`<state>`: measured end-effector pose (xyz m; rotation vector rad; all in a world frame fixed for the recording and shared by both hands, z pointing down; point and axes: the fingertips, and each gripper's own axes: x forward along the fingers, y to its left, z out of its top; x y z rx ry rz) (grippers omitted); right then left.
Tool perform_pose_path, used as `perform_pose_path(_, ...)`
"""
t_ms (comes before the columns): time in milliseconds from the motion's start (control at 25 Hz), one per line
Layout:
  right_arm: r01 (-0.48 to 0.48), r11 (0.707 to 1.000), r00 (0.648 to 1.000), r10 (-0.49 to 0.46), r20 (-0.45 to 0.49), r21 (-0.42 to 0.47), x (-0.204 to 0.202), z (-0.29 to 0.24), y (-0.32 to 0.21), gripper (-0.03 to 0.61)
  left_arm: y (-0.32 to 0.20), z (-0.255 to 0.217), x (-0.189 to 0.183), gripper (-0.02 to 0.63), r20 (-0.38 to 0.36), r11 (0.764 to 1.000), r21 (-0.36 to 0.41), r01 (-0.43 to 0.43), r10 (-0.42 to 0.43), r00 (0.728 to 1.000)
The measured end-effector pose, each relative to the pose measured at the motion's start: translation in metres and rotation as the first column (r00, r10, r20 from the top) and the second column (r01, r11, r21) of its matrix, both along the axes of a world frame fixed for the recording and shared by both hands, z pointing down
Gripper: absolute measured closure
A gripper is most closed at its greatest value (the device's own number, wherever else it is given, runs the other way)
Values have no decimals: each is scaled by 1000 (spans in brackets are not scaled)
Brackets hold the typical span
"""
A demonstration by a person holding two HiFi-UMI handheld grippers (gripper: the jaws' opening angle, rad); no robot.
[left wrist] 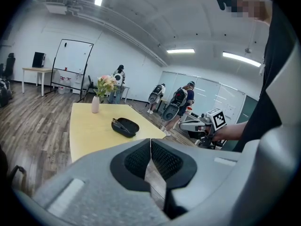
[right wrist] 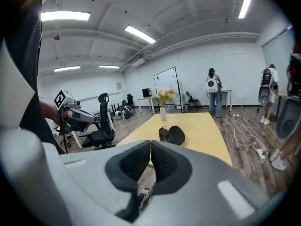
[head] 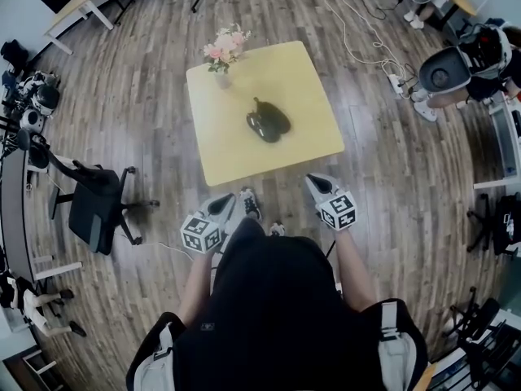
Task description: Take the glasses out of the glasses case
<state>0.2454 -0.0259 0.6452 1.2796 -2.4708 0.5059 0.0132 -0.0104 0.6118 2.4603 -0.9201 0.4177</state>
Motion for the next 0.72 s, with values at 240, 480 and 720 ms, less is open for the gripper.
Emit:
perform_pose_path(240, -5, 1000, 1000, 4, -25, -22, -3, 3, -20, 574, -36, 2, -4, 601, -26, 1000, -3, -8, 8, 1000)
perform_pose_path(480, 24, 999, 998, -26, -65, -30, -13, -2, -51, 574, -77, 0, 0, 601, -42, 999, -1, -32, 32, 999)
perform_pose_path(720, 32, 999, 996, -32, -88, -11, -27, -11, -95, 574, -118, 1, -7, 601, -53, 999, -2, -50, 50, 997)
